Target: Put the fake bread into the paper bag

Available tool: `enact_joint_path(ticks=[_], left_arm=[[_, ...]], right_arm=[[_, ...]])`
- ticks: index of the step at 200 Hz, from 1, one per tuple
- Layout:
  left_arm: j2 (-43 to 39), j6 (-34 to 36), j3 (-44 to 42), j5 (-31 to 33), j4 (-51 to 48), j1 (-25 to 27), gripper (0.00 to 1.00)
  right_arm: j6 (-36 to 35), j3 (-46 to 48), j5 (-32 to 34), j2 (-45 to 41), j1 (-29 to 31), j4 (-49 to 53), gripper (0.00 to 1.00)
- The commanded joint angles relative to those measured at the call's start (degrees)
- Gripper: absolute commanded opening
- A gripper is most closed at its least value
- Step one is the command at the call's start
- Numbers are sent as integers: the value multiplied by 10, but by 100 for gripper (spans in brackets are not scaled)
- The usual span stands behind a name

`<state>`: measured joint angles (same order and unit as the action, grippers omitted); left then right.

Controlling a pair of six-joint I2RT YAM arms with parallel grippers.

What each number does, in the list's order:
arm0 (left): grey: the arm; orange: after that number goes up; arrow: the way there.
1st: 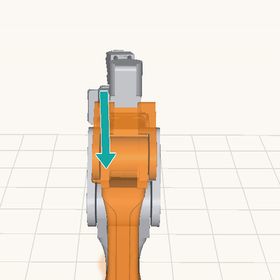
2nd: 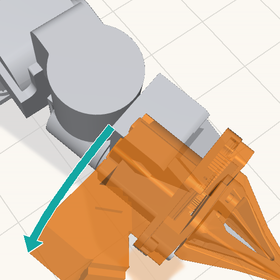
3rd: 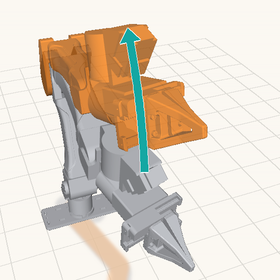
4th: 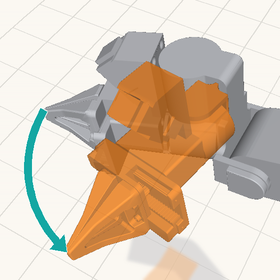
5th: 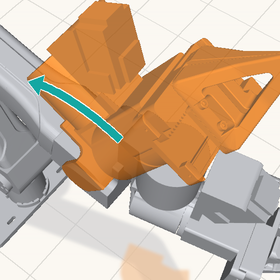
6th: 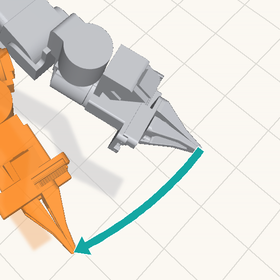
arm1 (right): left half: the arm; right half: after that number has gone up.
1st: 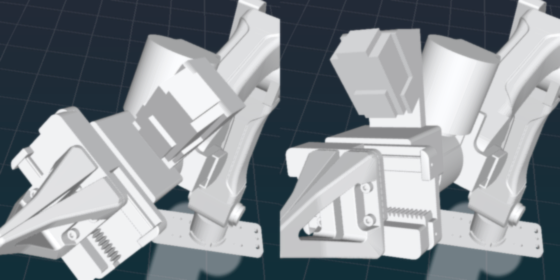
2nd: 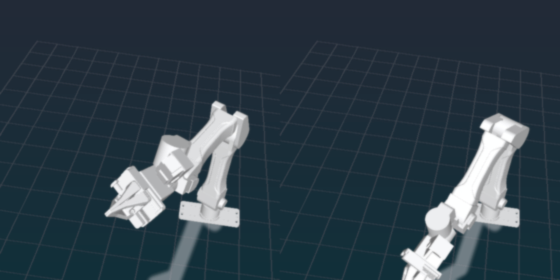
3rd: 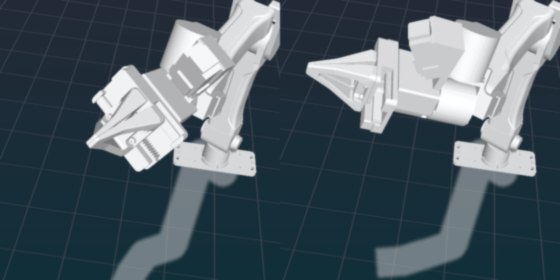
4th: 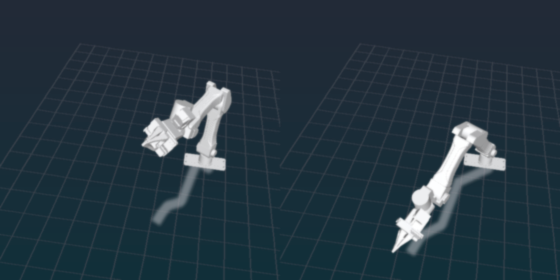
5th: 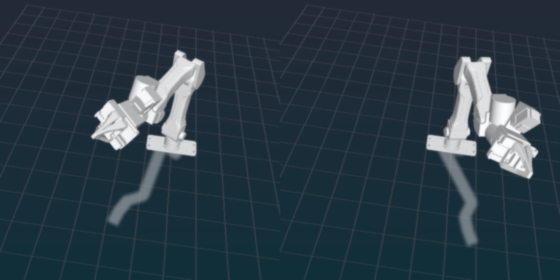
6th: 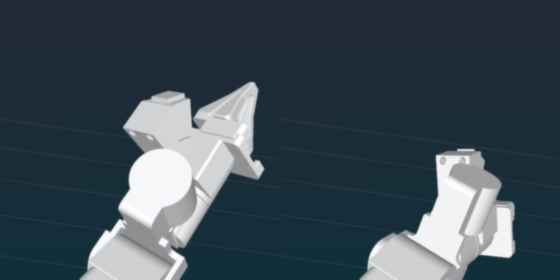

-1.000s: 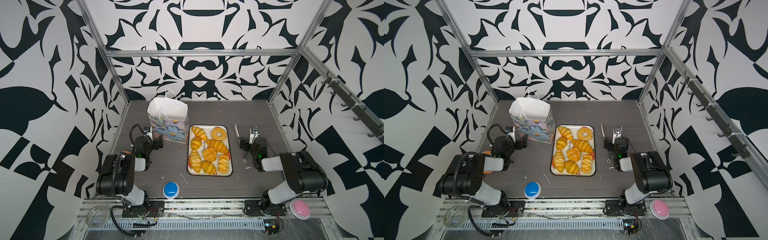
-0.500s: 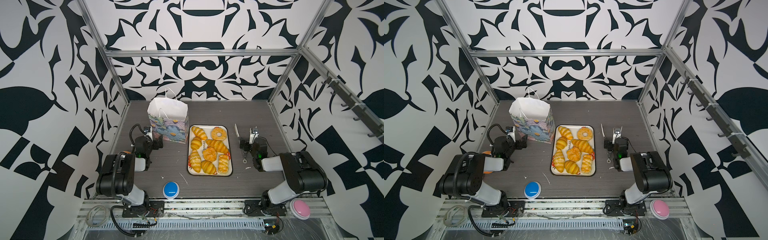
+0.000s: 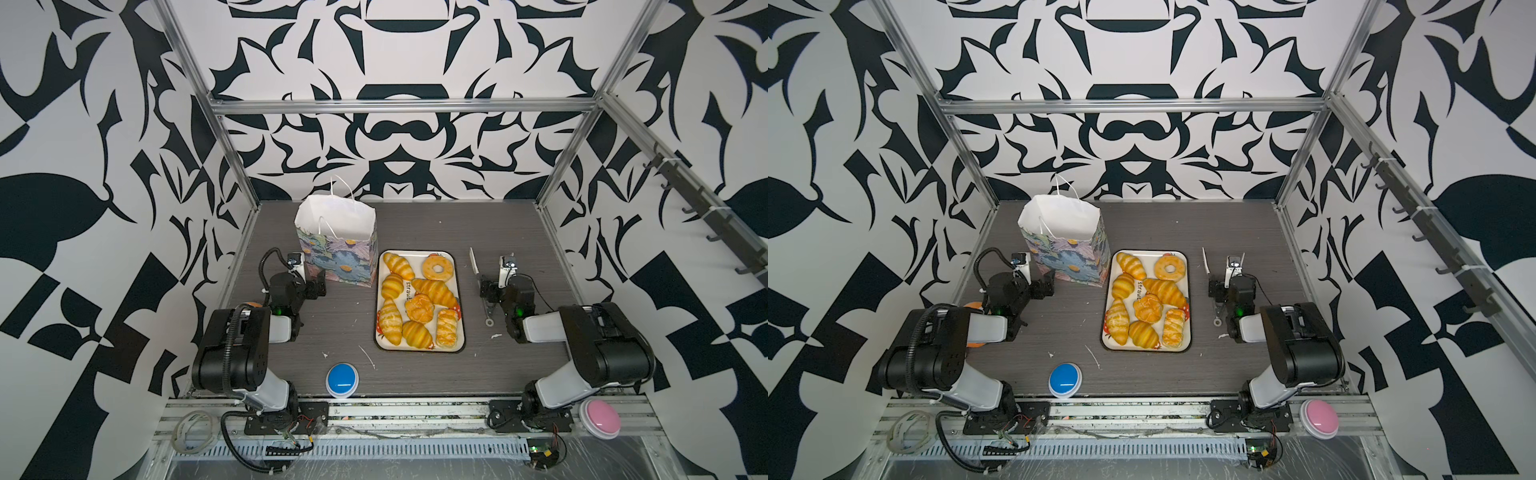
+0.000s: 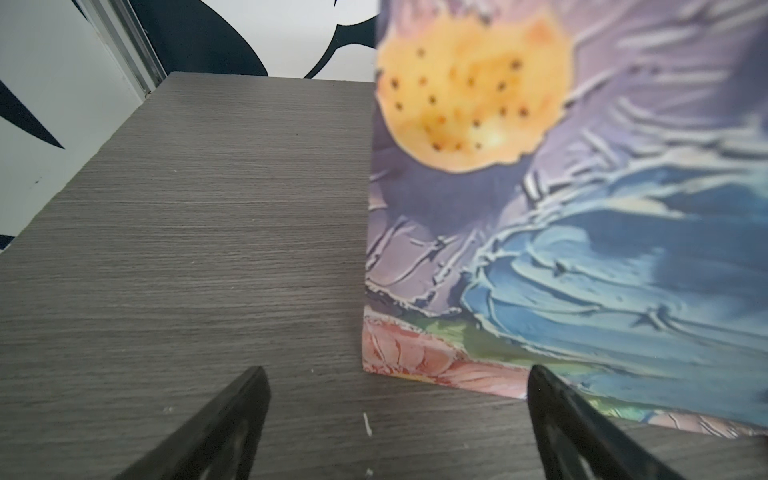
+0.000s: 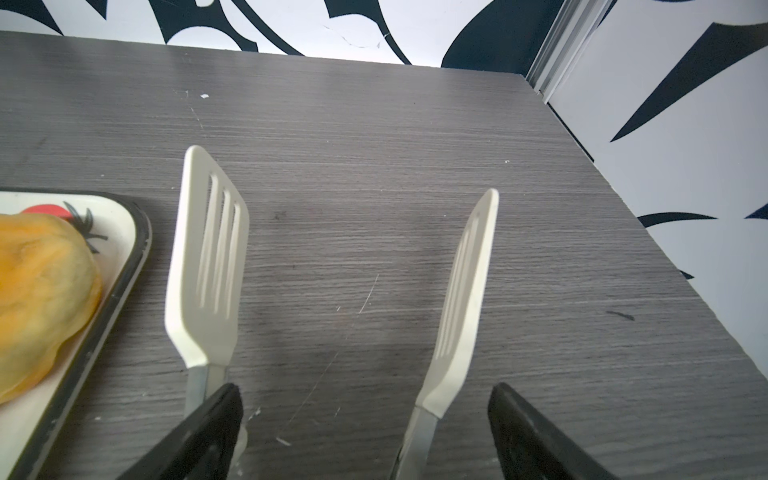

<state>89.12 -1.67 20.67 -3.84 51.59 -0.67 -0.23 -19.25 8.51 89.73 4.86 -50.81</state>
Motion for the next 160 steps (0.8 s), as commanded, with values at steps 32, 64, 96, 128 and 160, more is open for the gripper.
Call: enact_joint_path(ticks=[32,64,96,128,160], left_arm=[[-11,-16,-35,49,77,5,99],[-69,-28,-74,108,100,11,99],[-181,5,-90,194,54,66,99],[-337,-28,-22,255,-206,109,99],[-431,-144,42,264,-410,110,99]], right_arm=[[8,-4,19,-17,4,-22,96],[8,1,109,-81,28,21,96],[72,-46,258,-178,60,201,97],[260,-212,355,-222,60,555,99],[373,-391,314,-189,60,849,99]])
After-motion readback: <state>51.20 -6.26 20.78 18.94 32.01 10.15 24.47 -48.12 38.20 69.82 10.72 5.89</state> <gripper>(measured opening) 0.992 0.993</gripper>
